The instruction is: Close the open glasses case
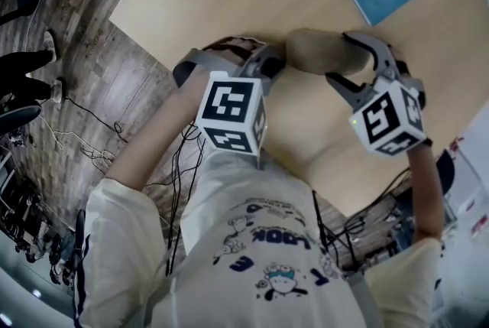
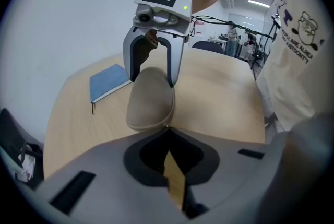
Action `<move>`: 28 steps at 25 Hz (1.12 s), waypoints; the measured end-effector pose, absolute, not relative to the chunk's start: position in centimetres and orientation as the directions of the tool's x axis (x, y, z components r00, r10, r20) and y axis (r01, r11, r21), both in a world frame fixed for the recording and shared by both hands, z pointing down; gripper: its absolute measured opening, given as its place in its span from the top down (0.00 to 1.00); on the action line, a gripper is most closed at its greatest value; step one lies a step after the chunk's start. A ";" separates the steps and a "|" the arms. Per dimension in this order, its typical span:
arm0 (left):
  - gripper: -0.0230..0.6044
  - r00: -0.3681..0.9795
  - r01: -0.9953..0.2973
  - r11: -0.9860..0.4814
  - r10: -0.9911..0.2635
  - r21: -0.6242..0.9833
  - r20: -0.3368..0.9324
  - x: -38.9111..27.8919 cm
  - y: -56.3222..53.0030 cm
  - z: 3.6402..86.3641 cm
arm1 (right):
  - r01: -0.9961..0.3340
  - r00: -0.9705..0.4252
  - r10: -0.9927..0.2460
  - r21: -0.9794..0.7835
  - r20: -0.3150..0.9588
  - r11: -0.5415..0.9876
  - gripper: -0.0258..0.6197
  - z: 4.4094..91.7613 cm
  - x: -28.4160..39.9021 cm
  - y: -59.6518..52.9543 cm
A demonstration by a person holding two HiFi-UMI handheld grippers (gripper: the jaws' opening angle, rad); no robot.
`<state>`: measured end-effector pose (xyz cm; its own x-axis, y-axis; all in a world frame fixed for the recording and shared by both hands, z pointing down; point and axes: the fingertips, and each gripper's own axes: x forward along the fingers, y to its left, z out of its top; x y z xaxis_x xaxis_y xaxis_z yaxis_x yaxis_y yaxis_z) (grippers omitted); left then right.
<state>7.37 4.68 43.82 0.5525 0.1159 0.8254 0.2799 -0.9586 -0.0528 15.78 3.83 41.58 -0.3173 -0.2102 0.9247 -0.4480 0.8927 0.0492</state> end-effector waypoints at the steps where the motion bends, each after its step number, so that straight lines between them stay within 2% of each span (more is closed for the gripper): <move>1: 0.96 0.560 0.247 -0.968 0.099 -0.052 0.823 7.5 4.8 43.7 | -0.456 -0.312 -0.214 0.051 0.926 0.888 0.47 41.4 15.8 3.8; 5: 0.96 0.585 0.121 -0.992 0.051 -0.024 0.810 7.9 4.9 42.9 | -0.517 -0.305 -0.236 0.048 0.922 0.855 0.47 40.9 15.7 3.8; 13: 0.96 0.593 -0.049 -0.999 -0.045 -0.019 0.804 8.9 6.8 43.5 | -0.690 -0.261 -0.315 0.051 0.912 0.722 0.47 41.2 15.1 5.1; 17: 0.96 0.593 -0.073 -0.997 -0.069 -0.032 0.802 9.0 6.8 43.5 | -0.789 -0.234 -0.360 0.039 0.903 0.613 0.47 41.1 14.6 5.2; 22: 0.96 0.599 -0.099 -0.995 -0.083 -0.029 0.797 8.6 5.2 43.6 | -0.909 -0.253 -0.420 -0.066 0.872 0.413 0.46 40.7 14.3 4.3; 28: 0.96 0.559 -0.211 -0.972 -0.204 -0.100 0.804 6.0 -2.5 43.6 | -0.937 -0.333 -0.447 -0.238 0.831 0.255 0.46 40.0 14.2 2.8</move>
